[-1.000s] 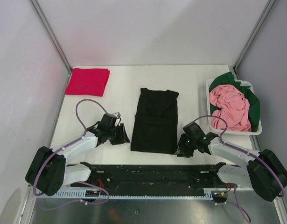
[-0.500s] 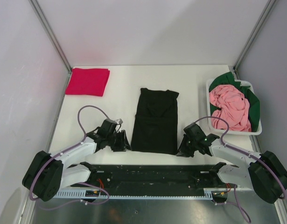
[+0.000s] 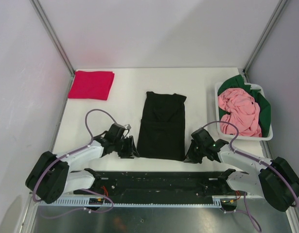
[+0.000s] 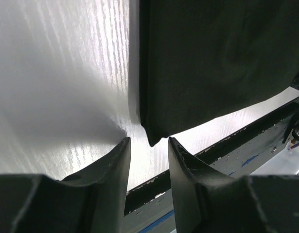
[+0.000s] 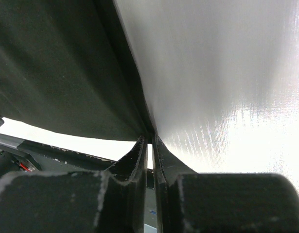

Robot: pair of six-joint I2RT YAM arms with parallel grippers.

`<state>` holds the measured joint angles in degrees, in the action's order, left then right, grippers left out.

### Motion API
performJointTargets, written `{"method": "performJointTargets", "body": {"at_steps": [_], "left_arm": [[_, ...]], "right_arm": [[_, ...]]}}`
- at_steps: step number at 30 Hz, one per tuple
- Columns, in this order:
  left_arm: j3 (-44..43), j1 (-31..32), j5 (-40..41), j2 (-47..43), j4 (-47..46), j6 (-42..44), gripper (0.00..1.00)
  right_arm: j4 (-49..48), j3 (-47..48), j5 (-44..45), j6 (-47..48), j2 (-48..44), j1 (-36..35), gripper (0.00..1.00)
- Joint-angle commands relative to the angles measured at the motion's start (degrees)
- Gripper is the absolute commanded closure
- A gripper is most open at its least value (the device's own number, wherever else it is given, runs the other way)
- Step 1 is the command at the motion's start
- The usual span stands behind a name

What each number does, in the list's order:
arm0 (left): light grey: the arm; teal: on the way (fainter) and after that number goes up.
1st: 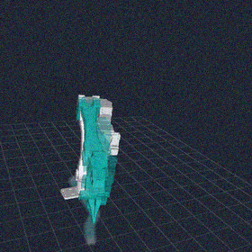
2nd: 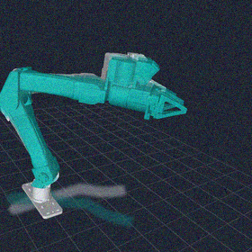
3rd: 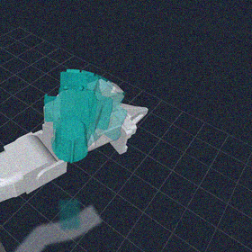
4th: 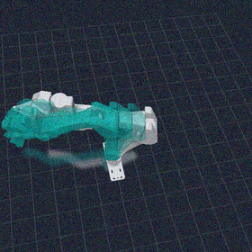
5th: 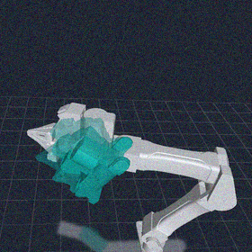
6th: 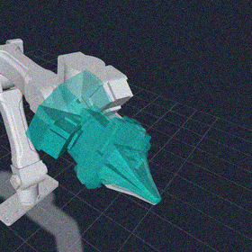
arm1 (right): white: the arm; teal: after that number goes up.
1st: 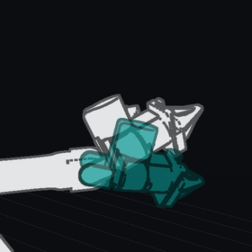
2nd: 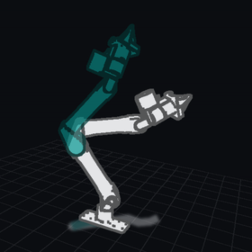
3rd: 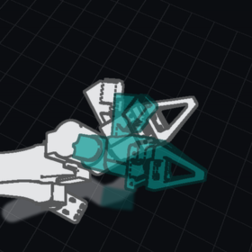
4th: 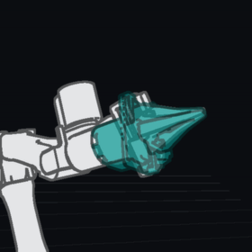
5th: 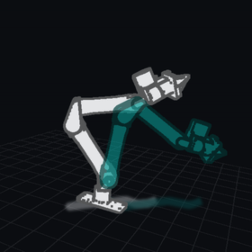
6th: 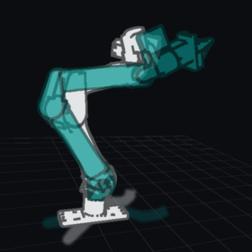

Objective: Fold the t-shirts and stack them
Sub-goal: Grab one side of the 2/3 rectangular tshirt with both arms, then fold the long partially folded tshirt into a neat square

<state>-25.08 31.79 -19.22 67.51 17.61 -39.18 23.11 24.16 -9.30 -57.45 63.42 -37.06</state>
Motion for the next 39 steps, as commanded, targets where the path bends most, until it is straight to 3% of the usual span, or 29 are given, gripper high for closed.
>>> {"method": "performJointTargets", "body": {"at_steps": [1, 8, 12, 15, 17, 33, 39], "left_arm": [[-2.8, 0.8, 1.0, 2.4, -2.1, -0.3, 0.59], [-3.2, 2.0, 2.2, 4.6, -3.1, -0.4, 0.66], [-3.1, 2.7, 3.2, 4.6, -3.1, -0.3, 0.81], [-3.6, 3.7, 3.1, 4.3, -3.0, 0.0, 0.95], [-3.8, 4.6, 3.1, 3.4, -3.0, 0.0, 0.99], [-4.8, 11.3, 6.4, -17.7, 8.9, -5.2, 1.00], [-8.1, 11.3, 9.1, -19.4, 10.3, -4.7, 1.00]], "right_arm": [[0.2, -0.3, 1.7, -0.4, -0.8, -0.3, 0.88], [0.7, -0.3, 1.9, -0.3, -1.0, -0.4, 0.88], [0.7, -0.3, 2.1, -0.1, -1.4, -0.4, 0.89], [0.2, -0.2, 1.7, 0.1, -2.0, -0.5, 0.97], [0.4, -0.1, 1.8, 0.1, -3.2, -0.9, 0.99], [18.1, 1.0, 8.4, -3.0, -27.9, -8.7, 1.00], [20.2, 5.4, 11.7, -2.0, -29.3, -8.7, 1.00]]}}
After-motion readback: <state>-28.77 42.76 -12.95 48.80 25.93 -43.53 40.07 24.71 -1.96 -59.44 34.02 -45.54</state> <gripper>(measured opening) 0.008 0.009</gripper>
